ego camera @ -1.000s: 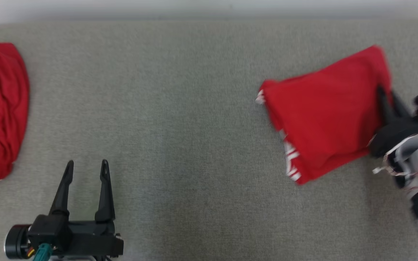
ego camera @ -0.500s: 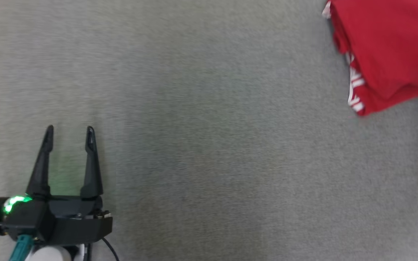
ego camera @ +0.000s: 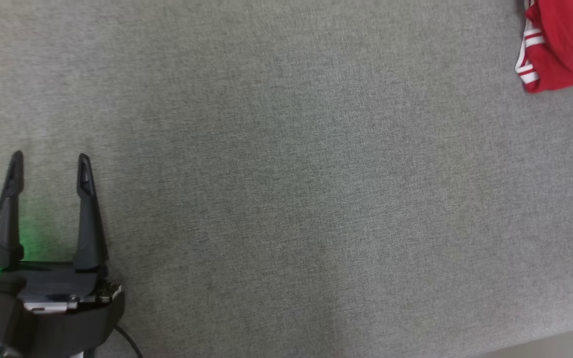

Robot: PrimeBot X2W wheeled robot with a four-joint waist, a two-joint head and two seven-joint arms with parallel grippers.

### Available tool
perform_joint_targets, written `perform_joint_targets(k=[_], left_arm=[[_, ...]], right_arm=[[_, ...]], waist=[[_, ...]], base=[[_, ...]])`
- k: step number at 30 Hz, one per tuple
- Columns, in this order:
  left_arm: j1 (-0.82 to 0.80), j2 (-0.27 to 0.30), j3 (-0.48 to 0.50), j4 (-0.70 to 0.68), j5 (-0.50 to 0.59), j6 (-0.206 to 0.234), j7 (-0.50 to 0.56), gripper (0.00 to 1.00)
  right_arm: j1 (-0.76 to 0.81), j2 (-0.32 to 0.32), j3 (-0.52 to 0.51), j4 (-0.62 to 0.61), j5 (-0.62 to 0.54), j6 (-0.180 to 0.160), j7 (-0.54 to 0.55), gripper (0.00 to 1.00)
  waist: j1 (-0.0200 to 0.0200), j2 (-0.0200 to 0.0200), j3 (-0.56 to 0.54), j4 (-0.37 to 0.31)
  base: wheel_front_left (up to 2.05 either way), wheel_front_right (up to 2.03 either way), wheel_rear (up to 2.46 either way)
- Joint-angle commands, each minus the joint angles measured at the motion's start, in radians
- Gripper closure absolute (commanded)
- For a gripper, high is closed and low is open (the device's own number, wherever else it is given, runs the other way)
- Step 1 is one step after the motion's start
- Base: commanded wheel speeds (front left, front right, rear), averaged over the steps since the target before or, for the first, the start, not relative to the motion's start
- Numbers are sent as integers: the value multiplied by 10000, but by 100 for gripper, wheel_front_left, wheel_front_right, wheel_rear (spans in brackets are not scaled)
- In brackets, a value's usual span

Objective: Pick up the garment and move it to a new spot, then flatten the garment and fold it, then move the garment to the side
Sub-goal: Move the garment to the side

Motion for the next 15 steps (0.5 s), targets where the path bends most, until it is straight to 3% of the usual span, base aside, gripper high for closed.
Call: perform_joint_targets(k=[1, 6, 7, 8, 15], left_arm=[[37, 33, -15, 96, 69, 21, -23, 0], [13, 47, -54, 89, 111, 39, -17, 0], [25, 44, -45, 88, 106, 47, -17, 0], [42, 41, -24, 91, 97, 57, -17, 0], [110, -34, 52, 246, -35, 111, 3, 0]], right_arm=[[-246, -72, -65, -62, -215, -29, -178, 100], [-501, -36, -201, 151, -469, -29, 81, 100], [-556, -50, -211, 148, -617, -29, 42, 60], [-591, -53, -206, 140, -751, -29, -25, 0], [-672, 272, -437, 428, -1296, -29, -302, 0]], waist=[[0, -1, 255, -194], [0, -1, 315, -113], [0, -1, 315, -99], [0, -1, 307, -88], [0, -1, -65, -23]], base=[[0, 0, 0], [0, 0, 0], [0, 0, 0], [0, 0, 0], [0, 0, 0]])
